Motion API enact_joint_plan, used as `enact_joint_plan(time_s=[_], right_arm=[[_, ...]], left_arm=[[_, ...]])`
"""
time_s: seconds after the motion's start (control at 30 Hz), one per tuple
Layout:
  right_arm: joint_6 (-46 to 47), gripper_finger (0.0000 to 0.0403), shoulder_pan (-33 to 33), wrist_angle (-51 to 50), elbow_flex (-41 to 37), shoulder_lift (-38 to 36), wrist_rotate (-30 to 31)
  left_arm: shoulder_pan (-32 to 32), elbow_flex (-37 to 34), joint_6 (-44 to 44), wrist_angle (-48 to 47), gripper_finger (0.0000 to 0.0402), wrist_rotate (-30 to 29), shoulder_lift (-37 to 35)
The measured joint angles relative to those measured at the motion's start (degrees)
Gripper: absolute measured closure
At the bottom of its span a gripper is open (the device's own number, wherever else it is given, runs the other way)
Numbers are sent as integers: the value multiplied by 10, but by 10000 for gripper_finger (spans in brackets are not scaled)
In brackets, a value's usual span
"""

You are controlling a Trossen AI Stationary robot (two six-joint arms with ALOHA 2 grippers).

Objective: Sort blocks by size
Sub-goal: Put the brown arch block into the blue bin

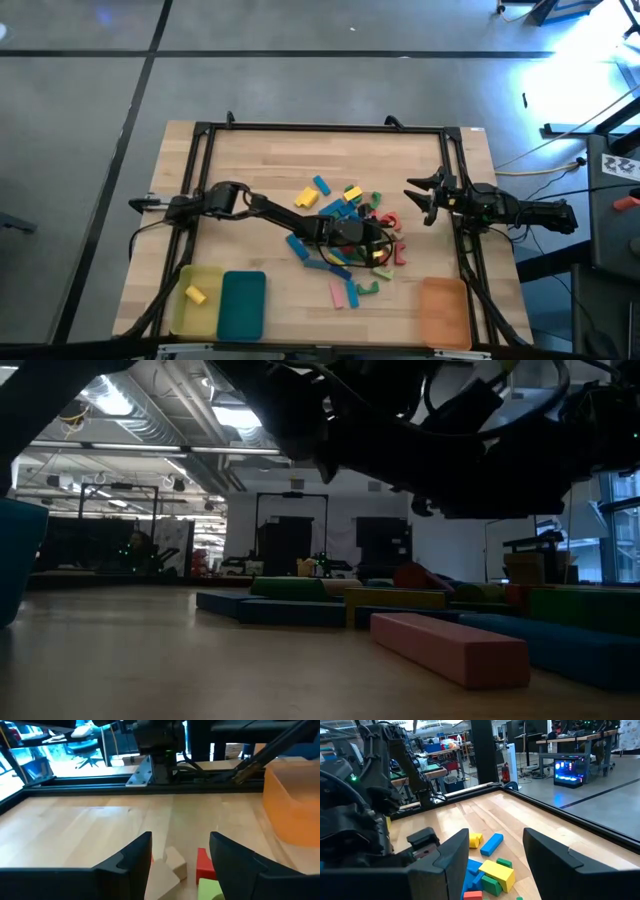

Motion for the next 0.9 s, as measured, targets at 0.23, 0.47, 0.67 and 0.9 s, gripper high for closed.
enact_joint_plan(time_s=[0.23, 0.47, 0.67, 0.9], right_arm=[[0, 213, 0, 0, 0, 0, 0], [0, 213, 0, 0, 0, 0, 0], [0, 213, 0, 0, 0, 0, 0], [0, 213, 0, 0, 0, 0, 0]], left_arm=[[0, 0, -21, -3, 184, -42, 0], [5, 0, -89, -9, 154, -43, 0], [11, 0, -134, -29, 148, -43, 0], [11, 0, -143, -27, 148, -43, 6]])
